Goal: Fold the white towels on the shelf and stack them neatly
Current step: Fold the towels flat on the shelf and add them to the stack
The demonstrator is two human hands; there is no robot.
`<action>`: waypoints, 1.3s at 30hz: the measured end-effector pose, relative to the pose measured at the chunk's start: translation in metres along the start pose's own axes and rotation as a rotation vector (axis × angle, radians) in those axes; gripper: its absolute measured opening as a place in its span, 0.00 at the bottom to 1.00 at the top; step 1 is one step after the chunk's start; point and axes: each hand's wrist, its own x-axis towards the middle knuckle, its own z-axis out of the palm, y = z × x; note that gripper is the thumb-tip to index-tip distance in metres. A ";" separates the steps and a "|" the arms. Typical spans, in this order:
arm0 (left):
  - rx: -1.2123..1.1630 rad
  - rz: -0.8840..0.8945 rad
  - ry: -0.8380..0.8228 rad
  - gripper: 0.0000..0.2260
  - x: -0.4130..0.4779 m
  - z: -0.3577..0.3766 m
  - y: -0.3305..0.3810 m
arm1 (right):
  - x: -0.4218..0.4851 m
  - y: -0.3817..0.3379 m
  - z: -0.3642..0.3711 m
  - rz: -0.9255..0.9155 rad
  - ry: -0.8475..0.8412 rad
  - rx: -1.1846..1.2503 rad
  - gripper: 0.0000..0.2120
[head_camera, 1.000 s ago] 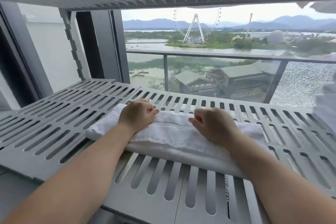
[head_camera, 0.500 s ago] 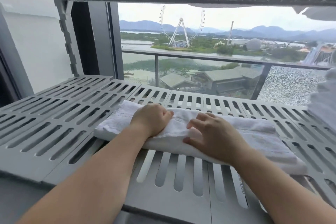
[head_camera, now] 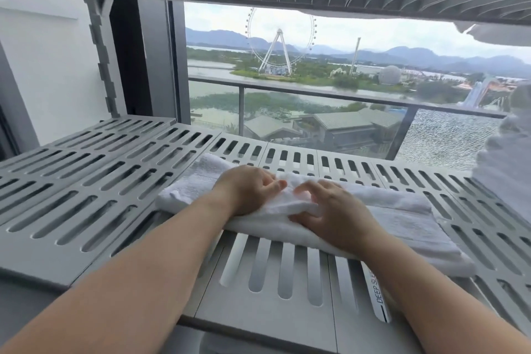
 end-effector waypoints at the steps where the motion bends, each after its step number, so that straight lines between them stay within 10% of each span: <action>1: 0.034 0.002 -0.019 0.25 0.001 -0.002 0.000 | 0.000 0.000 0.000 0.014 -0.020 -0.015 0.25; 6: 0.417 -0.078 -0.041 0.27 0.005 -0.011 0.013 | 0.000 -0.001 0.002 0.124 -0.180 0.045 0.41; 14: 0.352 -0.470 -0.090 0.22 -0.020 -0.008 0.049 | 0.036 0.011 -0.003 0.278 -0.434 -0.014 0.29; 19: 0.604 -0.648 -0.189 0.18 -0.039 -0.014 0.090 | 0.037 0.016 -0.006 0.305 -0.323 0.012 0.26; 24: 0.368 -0.721 -0.216 0.30 -0.042 -0.012 0.109 | 0.031 0.011 -0.006 0.374 -0.105 0.066 0.22; 29: 0.466 -0.674 -0.344 0.33 -0.035 -0.011 0.117 | 0.030 0.009 -0.026 0.459 -0.100 0.127 0.04; 39: 0.313 -0.096 -0.498 0.24 0.010 -0.012 0.067 | -0.014 -0.042 -0.054 0.592 -0.371 -0.063 0.14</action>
